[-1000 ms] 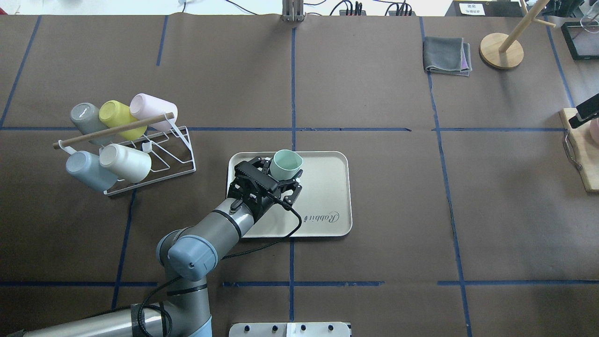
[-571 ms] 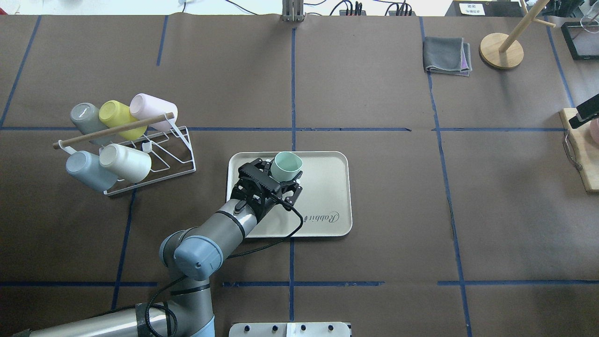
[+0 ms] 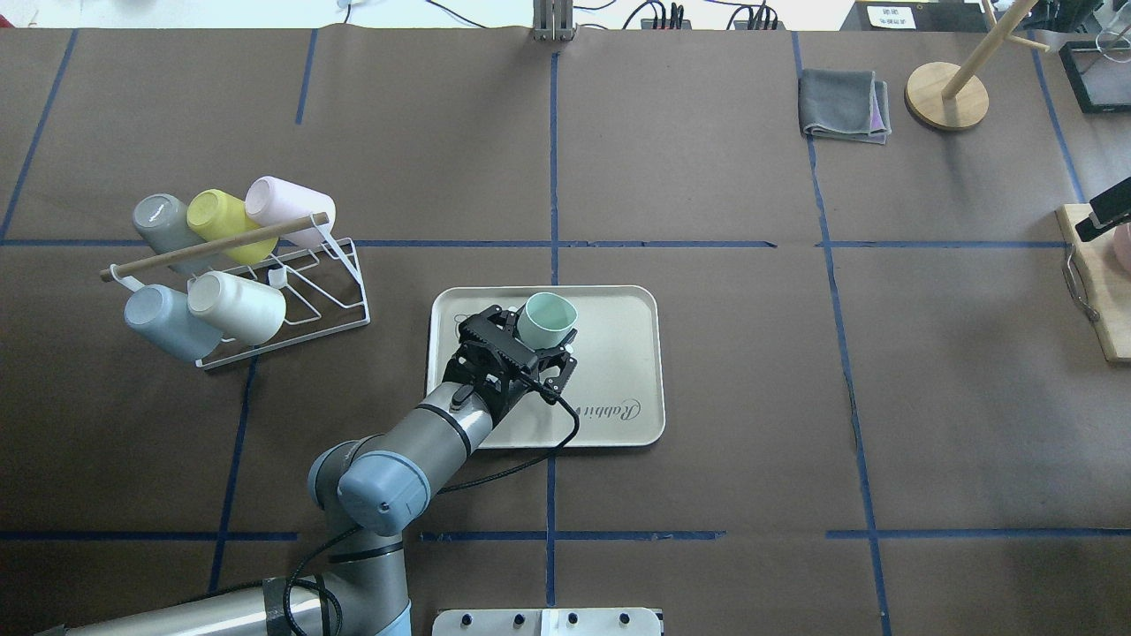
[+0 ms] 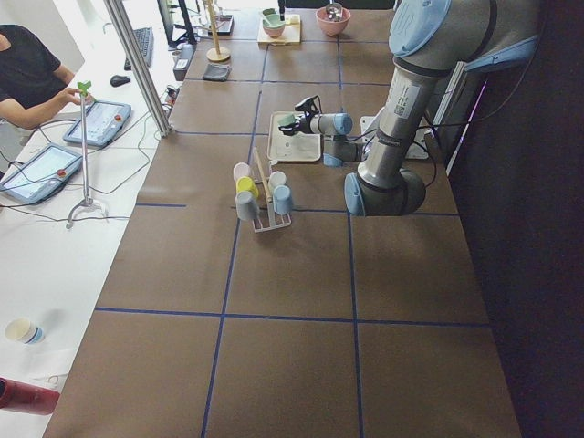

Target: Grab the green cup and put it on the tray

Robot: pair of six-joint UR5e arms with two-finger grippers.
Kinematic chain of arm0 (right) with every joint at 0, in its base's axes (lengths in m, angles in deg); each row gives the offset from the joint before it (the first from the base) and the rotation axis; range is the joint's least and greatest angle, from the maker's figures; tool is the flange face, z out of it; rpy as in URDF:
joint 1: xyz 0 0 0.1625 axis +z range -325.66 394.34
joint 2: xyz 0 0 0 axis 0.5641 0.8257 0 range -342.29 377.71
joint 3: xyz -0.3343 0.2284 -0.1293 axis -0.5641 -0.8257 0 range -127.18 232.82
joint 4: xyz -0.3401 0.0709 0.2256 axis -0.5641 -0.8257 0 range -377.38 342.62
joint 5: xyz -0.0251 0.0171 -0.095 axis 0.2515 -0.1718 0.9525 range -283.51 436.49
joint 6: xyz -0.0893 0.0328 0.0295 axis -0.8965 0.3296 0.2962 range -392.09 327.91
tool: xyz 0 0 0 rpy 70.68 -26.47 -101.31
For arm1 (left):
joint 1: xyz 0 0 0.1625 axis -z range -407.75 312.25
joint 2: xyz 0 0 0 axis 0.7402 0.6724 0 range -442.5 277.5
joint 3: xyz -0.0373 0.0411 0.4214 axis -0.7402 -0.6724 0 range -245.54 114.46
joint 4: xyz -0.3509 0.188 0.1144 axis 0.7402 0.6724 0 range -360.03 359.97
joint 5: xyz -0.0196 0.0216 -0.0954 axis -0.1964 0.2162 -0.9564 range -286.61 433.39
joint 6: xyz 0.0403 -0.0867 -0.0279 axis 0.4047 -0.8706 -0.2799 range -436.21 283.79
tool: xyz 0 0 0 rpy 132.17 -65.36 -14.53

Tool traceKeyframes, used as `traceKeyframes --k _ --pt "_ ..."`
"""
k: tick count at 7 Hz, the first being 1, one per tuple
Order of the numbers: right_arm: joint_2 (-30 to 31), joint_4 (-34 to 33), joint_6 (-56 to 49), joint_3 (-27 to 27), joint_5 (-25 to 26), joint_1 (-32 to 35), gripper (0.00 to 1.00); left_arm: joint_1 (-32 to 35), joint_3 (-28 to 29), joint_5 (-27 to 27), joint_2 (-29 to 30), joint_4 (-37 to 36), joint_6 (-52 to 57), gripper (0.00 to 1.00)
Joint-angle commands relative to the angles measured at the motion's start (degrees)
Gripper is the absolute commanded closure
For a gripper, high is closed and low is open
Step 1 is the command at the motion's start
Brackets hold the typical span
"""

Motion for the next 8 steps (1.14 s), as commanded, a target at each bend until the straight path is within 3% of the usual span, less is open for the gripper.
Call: traceKeyframes --k 1,2,7,8 --pt "0.1 0.0 0.0 0.0 0.0 0.0 0.00 0.0 -0.1 0.0 0.0 0.0 0.0 0.26" --pt "0.1 0.0 0.0 0.0 -0.1 0.0 0.00 0.0 -0.1 0.0 0.0 0.0 0.0 0.19" --pt "-0.2 0.0 0.0 0.0 0.0 0.2 0.00 0.0 -0.3 -0.1 0.0 0.0 0.0 0.19" --pt "-0.2 0.0 -0.1 0.0 0.0 0.2 0.00 0.0 -0.3 -0.3 0.0 0.0 0.0 0.12"
